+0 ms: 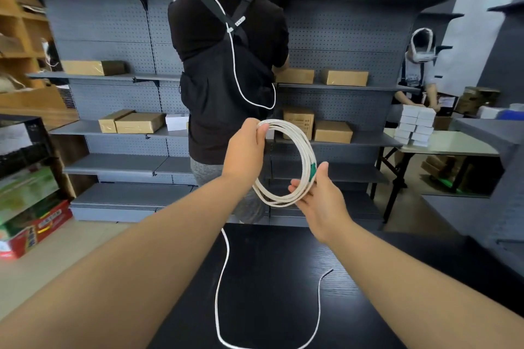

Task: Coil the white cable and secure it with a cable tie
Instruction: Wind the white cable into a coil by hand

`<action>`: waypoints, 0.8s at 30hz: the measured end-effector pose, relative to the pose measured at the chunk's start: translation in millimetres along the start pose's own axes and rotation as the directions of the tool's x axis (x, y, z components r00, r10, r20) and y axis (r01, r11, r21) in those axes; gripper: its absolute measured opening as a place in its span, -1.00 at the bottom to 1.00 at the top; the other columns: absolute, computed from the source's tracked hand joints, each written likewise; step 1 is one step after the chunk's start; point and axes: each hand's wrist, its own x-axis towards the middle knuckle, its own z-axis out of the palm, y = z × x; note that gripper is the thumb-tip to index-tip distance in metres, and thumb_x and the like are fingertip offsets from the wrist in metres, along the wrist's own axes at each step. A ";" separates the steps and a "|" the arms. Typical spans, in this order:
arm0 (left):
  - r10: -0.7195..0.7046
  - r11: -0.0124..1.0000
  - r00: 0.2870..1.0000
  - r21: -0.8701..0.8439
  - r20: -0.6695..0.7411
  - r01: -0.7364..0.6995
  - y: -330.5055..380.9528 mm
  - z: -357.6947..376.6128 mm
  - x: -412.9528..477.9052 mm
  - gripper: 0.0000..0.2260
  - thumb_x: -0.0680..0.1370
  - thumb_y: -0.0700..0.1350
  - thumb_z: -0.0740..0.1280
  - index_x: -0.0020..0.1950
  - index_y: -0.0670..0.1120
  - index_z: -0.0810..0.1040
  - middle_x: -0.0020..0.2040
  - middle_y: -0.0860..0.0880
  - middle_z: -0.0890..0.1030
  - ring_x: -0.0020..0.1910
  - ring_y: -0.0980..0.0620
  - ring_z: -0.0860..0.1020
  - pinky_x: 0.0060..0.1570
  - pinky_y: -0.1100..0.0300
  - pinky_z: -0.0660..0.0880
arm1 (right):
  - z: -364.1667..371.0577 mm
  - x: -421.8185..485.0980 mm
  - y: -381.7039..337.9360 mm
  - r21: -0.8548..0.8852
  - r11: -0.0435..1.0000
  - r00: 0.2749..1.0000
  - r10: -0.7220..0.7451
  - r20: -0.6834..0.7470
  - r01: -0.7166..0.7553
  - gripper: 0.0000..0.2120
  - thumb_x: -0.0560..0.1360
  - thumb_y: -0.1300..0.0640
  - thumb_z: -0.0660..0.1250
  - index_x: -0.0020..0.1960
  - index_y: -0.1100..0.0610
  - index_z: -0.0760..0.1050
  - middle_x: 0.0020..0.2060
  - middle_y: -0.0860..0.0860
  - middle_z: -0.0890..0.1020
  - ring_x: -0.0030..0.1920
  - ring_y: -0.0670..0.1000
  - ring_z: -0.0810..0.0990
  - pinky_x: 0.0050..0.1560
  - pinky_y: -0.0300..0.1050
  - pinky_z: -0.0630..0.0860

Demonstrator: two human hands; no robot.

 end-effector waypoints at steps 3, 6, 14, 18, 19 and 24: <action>0.077 0.993 0.993 0.082 0.089 -0.084 1.6 -8.3 3.6 -0.70 0.63 0.04 0.05 -0.03 -0.18 0.39 -0.35 0.03 0.37 -0.33 0.03 0.32 -0.35 0.16 0.26 | -10.6 7.3 -12.6 -0.355 0.925 0.990 -0.140 0.009 0.134 -0.52 0.58 -0.18 0.04 0.40 0.04 0.24 0.27 0.00 0.46 0.19 -0.05 0.43 0.31 -0.10 0.32; 0.146 0.975 0.968 0.137 0.203 -0.175 3.7 -11.7 3.5 -0.71 0.63 0.03 0.07 0.03 -0.17 0.41 -0.32 0.03 0.41 -0.29 -0.01 0.41 -0.28 0.13 0.30 | -7.8 9.3 -35.8 -0.637 0.683 0.933 -0.291 0.211 0.357 -0.52 0.59 -0.08 0.09 0.47 0.02 0.15 0.34 -0.08 0.38 0.27 -0.12 0.35 0.28 -0.19 0.23; 0.182 0.973 0.907 0.064 0.381 -0.223 -0.1 -6.6 -0.5 -0.78 0.63 -0.02 0.11 -0.07 -0.13 0.42 -0.35 0.06 0.41 -0.37 0.10 0.41 -0.38 0.28 0.32 | 4.7 9.7 -55.9 -0.755 0.488 0.890 -0.120 0.439 0.438 -0.77 0.60 0.05 0.11 0.08 0.14 0.48 -0.28 -0.02 0.53 -0.27 0.00 0.54 0.05 0.07 0.53; 0.111 0.994 0.894 -0.066 0.434 -0.092 -2.3 -9.5 -2.4 -0.79 0.62 -0.01 0.12 -0.17 -0.02 0.39 -0.36 0.03 0.43 -0.43 0.08 0.46 -0.37 0.32 0.44 | 6.6 6.5 -56.9 -0.760 0.456 0.882 -0.155 0.444 0.463 -0.81 0.61 0.09 0.09 -0.08 0.11 0.43 -0.36 0.01 0.40 -0.36 -0.04 0.36 -0.27 -0.15 0.42; 0.094 0.994 0.892 -0.098 0.443 -0.056 -2.8 -9.5 -3.3 -0.79 0.62 -0.01 0.13 -0.16 -0.04 0.41 -0.35 0.02 0.45 -0.41 0.06 0.48 -0.31 0.27 0.45 | 7.6 5.8 -57.6 -0.760 0.443 0.877 -0.167 0.450 0.475 -0.81 0.61 0.10 0.08 -0.08 0.12 0.42 -0.36 0.01 0.39 -0.37 -0.04 0.35 -0.30 -0.17 0.39; 0.005 0.937 0.862 -0.304 0.506 0.173 -10.1 -9.3 -7.5 -0.80 0.61 -0.02 0.16 -0.07 -0.08 0.50 -0.27 -0.02 0.59 -0.28 0.04 0.58 -0.13 0.13 0.54 | 4.3 10.6 -59.3 -0.769 0.400 0.866 -0.256 0.429 0.499 -0.80 0.60 0.08 0.09 -0.09 0.14 0.41 -0.38 -0.01 0.37 -0.38 -0.03 0.32 -0.30 -0.09 0.34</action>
